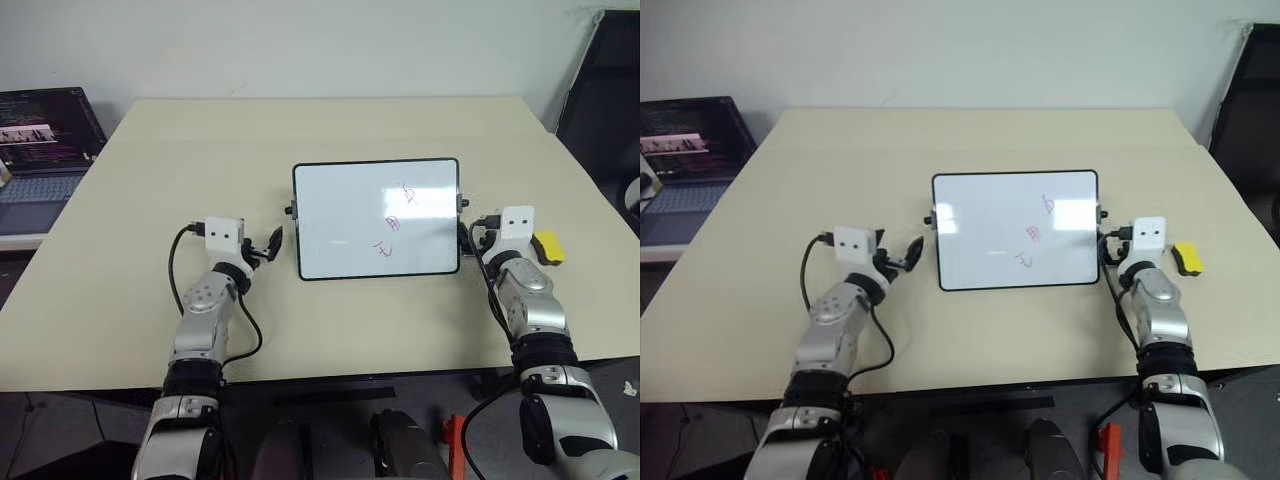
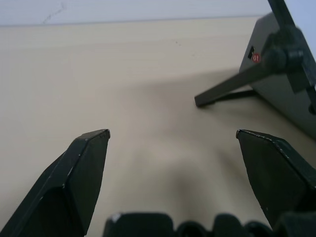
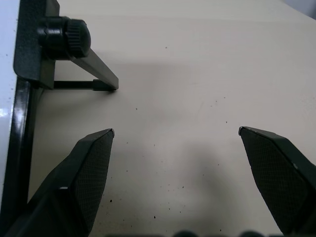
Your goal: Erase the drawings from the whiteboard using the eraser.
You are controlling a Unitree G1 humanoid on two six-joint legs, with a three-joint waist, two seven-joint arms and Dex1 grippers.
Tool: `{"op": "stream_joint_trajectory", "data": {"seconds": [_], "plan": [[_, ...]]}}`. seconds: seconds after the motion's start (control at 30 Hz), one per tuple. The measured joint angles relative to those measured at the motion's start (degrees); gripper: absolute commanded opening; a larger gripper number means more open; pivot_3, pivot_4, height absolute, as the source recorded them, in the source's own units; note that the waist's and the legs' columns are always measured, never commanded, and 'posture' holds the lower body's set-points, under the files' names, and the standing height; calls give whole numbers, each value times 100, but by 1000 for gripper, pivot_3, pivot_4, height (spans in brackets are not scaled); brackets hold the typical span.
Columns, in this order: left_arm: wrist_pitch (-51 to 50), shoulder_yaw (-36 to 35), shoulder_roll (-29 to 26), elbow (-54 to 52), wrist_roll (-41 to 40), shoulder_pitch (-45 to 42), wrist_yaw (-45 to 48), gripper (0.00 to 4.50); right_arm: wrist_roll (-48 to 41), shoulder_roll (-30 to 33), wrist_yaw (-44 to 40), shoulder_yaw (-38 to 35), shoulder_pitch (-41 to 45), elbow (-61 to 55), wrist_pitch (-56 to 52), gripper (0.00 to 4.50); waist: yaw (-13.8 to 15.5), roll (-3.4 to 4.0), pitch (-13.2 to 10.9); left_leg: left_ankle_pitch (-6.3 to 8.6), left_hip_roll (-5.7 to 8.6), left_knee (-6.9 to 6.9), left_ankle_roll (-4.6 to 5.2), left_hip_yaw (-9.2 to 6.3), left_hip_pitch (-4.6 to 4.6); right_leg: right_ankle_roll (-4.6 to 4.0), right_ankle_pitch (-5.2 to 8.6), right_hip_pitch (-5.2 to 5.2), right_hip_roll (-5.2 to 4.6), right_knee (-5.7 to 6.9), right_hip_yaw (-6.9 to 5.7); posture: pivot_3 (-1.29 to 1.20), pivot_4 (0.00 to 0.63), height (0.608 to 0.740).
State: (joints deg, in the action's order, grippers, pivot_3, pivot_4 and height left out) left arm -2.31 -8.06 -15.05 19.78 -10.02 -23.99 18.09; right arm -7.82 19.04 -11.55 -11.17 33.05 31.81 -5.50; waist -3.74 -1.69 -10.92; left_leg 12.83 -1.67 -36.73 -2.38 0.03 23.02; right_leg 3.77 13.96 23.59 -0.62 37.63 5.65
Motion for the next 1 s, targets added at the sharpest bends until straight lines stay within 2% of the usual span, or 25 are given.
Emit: {"op": "stream_joint_trajectory", "data": {"seconds": [0.47,0.5,0.6,1.0], "plan": [[-114,-148,-249,-177,-86,-138,5,4500,-3,-59,61,-5,173,108,7,4455,-111,0,0,0,1,3,0,-3,1,2,1,-2,-2,-1,-1,0,150,740],[-127,-147,-250,-195,-88,-126,5,4500,-7,-41,58,-11,168,108,6,4455,-111,0,0,0,10,5,0,-15,3,1,1,-6,-10,-3,-13,0,150,740],[-179,-123,-207,-257,-91,-107,4,4500,-38,52,41,-128,116,106,6,4455,-129,5,-3,-27,109,31,21,-224,17,-15,11,-73,-118,-8,-201,0,150,740],[-337,-118,-264,-181,-113,-408,285,4500,-47,147,83,-233,-118,-238,-280,4455,33,5,-3,-27,90,31,17,-168,33,-26,18,-34,-95,4,-168,0,150,740]]}}
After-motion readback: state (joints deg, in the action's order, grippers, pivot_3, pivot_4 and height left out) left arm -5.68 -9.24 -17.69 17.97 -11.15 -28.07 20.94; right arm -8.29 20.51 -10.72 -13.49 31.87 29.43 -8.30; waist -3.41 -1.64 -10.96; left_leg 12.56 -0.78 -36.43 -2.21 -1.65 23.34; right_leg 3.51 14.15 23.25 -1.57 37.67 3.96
